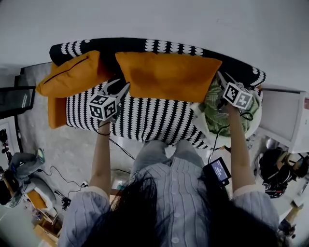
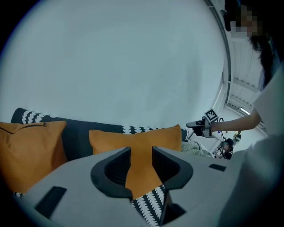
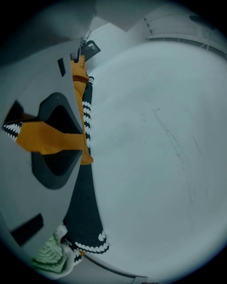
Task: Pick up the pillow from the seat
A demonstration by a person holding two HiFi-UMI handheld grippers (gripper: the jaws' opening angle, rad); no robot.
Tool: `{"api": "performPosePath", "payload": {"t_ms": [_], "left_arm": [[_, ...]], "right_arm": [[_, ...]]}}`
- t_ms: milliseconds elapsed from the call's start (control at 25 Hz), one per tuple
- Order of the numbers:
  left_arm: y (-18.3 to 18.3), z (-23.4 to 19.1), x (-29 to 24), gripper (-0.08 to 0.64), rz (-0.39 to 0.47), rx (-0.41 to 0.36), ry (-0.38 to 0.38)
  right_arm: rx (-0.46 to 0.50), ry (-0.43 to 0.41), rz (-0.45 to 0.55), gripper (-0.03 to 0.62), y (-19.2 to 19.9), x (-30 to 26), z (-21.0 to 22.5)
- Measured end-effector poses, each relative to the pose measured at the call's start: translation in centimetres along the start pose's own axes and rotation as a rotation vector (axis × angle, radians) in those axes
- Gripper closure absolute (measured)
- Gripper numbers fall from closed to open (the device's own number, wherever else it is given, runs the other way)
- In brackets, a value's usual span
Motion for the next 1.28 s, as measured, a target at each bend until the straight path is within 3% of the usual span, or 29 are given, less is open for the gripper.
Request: {"api": "performPosePath", "payload": {"t_ms": [280,400,680,960,1280], "left_arm": [[-0.4,-4.2,-2.7,0.328,-0.027,0.084,-0.019],[-0.7,-5.7,-4.0,0.27,-0.004,0.144,-0.024],[-1.1,-10.5,-6.5,0.235,-0.022,0.229,-0.098],[-1.8,-14.0,-8.7,0.222,0.019,0.395,-0.094],[-0.7,-14.6,-12.5,0.218,-0.086,0.387,-0.077]], "right_arm": [[0.007,0.01,-0.086,0.365,0.1,-3.6,1.2],[-0.006,0.011,-0.118,0.339,0.3,-4.7,1.8],[-0.054,-0.008,-0.16,0.327,0.2,-6.7,2.7],[-0.058,-0.052,-0.202,0.327,0.3,-8.5,2.4],[-0.098,-0.09,-0.247,0.327,1.0,-9.6,2.8]]}}
Point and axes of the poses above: the fingertips, and each gripper's own axes: x backward along the fingers, z to its right, y out of its underside, the point moved 2 cm from there along x, backward along the fingers, and after that the axes turned 1 degree about -z, right-handed, at the moved point
